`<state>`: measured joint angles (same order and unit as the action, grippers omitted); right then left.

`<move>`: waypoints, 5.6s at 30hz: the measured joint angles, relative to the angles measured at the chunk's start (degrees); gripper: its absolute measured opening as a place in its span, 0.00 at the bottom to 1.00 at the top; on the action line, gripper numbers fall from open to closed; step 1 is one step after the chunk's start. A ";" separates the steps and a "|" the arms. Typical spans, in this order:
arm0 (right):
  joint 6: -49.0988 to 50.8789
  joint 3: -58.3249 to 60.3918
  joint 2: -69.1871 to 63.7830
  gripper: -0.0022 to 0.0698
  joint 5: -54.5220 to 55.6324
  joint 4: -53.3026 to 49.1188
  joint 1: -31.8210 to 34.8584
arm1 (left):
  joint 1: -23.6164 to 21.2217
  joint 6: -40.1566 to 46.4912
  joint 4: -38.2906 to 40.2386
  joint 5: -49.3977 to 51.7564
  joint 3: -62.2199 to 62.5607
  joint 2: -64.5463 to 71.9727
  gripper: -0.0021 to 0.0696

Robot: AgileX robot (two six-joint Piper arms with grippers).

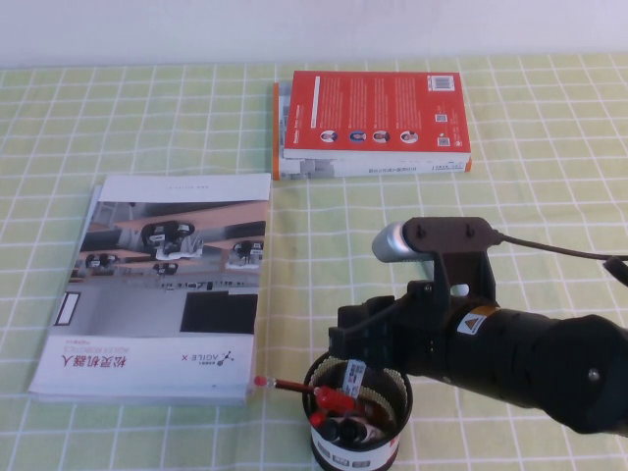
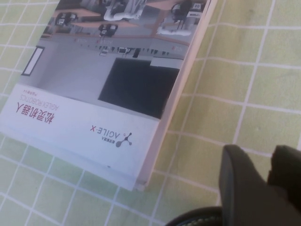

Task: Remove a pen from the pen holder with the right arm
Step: 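Take a marker out of the pen holder and lay it on the table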

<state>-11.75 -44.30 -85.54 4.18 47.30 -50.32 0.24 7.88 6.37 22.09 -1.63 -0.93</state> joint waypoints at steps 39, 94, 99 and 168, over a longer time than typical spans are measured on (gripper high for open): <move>-13.41 0.00 20.21 0.15 -2.99 -0.25 2.65 | 0.00 0.00 0.00 0.00 0.00 0.00 0.02; 16.18 -66.00 -41.08 0.15 -67.18 -41.48 22.72 | 0.00 0.00 0.00 0.00 0.00 0.00 0.02; 16.44 -66.04 -41.76 0.15 -63.95 -42.53 22.86 | 0.00 0.00 0.00 0.00 0.00 0.00 0.02; 21.06 -11.99 20.87 0.01 -70.20 -43.40 18.92 | 0.00 0.00 0.00 0.00 0.00 0.00 0.02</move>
<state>9.31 -56.29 -64.67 -66.02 3.90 -31.41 0.24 7.88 6.37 22.09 -1.63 -0.93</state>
